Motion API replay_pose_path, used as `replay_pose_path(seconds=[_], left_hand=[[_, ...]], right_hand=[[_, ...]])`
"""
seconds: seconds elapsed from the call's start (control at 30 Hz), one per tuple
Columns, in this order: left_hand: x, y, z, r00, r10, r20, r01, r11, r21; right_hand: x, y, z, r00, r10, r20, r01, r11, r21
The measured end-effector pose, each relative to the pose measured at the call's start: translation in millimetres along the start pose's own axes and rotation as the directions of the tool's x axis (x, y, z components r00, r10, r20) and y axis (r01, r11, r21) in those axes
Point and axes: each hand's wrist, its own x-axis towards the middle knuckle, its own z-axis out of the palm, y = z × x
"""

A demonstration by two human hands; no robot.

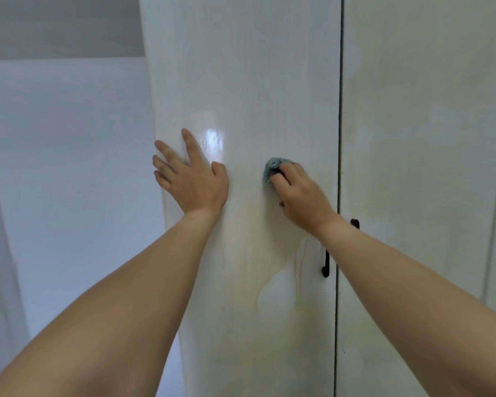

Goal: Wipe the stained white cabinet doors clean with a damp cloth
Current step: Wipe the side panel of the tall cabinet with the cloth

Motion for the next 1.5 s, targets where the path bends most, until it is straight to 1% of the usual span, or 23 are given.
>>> replay_pose_path(seconds=[0.03,0.07,0.13,0.17,0.2,0.27,0.37,0.47,0.5,0.6,0.63,0.7,0.77,0.83,0.93,1.03,1.1,1.17,1.3,1.37,1.4,1.47,1.5], left_hand=[[0,-2,0,1.0,0.012,-0.007,-0.011,1.0,0.004],[-1,-5,0,1.0,0.02,-0.014,-0.02,1.0,0.003],[-1,-9,-2,0.999,0.023,-0.028,-0.023,1.0,-0.006],[-3,-10,-3,0.999,0.022,-0.028,-0.022,1.0,-0.011],[-3,-9,-5,0.999,0.021,-0.026,-0.021,1.0,-0.016],[-4,-6,-10,1.0,0.022,-0.018,-0.023,0.999,-0.037],[-4,-10,-21,1.0,0.018,-0.005,-0.018,0.987,-0.162],[-4,-35,-37,0.999,0.041,0.018,-0.033,0.942,-0.333],[-4,-46,-41,0.998,0.054,0.026,-0.042,0.934,-0.355],[-4,-83,-44,0.996,0.08,0.045,-0.06,0.936,-0.347],[-7,-93,-43,0.993,0.094,0.068,-0.065,0.937,-0.344],[-16,-112,-42,0.985,0.13,0.115,-0.087,0.942,-0.324],[-24,-122,-45,0.979,0.142,0.149,-0.091,0.948,-0.305],[-24,-123,-52,0.978,0.125,0.164,-0.066,0.944,-0.324],[-15,-123,-60,0.98,0.08,0.181,-0.005,0.924,-0.382],[-17,-128,-58,0.976,0.024,0.215,0.07,0.904,-0.421],[-23,-129,-56,0.977,0.017,0.212,0.081,0.891,-0.446],[-29,-130,-53,0.981,-0.018,0.194,0.109,0.877,-0.467],[-35,-134,-47,0.977,-0.069,0.202,0.164,0.85,-0.501],[-40,-135,-44,0.983,-0.013,0.182,0.105,0.855,-0.508],[-42,-135,-41,0.983,-0.007,0.181,0.099,0.856,-0.507],[-48,-133,-35,0.984,-0.018,0.175,0.107,0.852,-0.513],[-51,-132,-34,0.985,-0.015,0.173,0.104,0.849,-0.518]], right_hand=[[1,15,-5,1.0,-0.017,0.005,0.017,1.0,-0.018],[2,28,-11,0.993,0.113,-0.037,-0.113,0.993,-0.018],[3,44,-21,0.841,0.517,-0.16,-0.516,0.855,0.052],[0,41,-23,0.764,0.619,-0.179,-0.619,0.783,0.066],[-2,30,-20,0.756,0.627,-0.185,-0.631,0.774,0.044],[-3,-5,-8,0.844,0.504,-0.183,-0.506,0.862,0.036],[14,-58,12,0.979,0.198,-0.04,-0.191,0.973,0.133],[64,-71,11,0.994,-0.094,0.052,0.085,0.986,0.142],[83,-67,6,0.997,-0.068,0.045,0.06,0.986,0.152],[111,-63,1,0.949,0.304,-0.083,-0.28,0.935,0.218],[106,-74,6,0.947,0.3,-0.115,-0.271,0.939,0.212],[81,-112,29,0.994,-0.011,-0.104,0.027,0.988,0.151],[51,-142,44,0.927,-0.374,-0.002,0.371,0.919,0.13],[58,-149,44,0.874,-0.47,0.125,0.454,0.881,0.133],[116,-140,34,0.952,-0.289,0.106,0.271,0.95,0.158],[159,-137,30,0.989,0.148,0.011,-0.148,0.979,0.143],[144,-150,37,0.993,0.114,0.018,-0.115,0.984,0.132],[97,-172,51,0.994,-0.107,0.028,0.101,0.984,0.149],[69,-163,55,0.872,-0.457,0.176,0.443,0.889,0.118],[93,-149,48,0.931,-0.35,0.108,0.345,0.937,0.06],[103,-145,42,0.985,-0.168,0.029,0.166,0.984,0.065],[100,-153,41,0.992,0.124,-0.033,-0.119,0.985,0.125],[90,-164,44,0.992,0.127,-0.014,-0.124,0.984,0.127]])
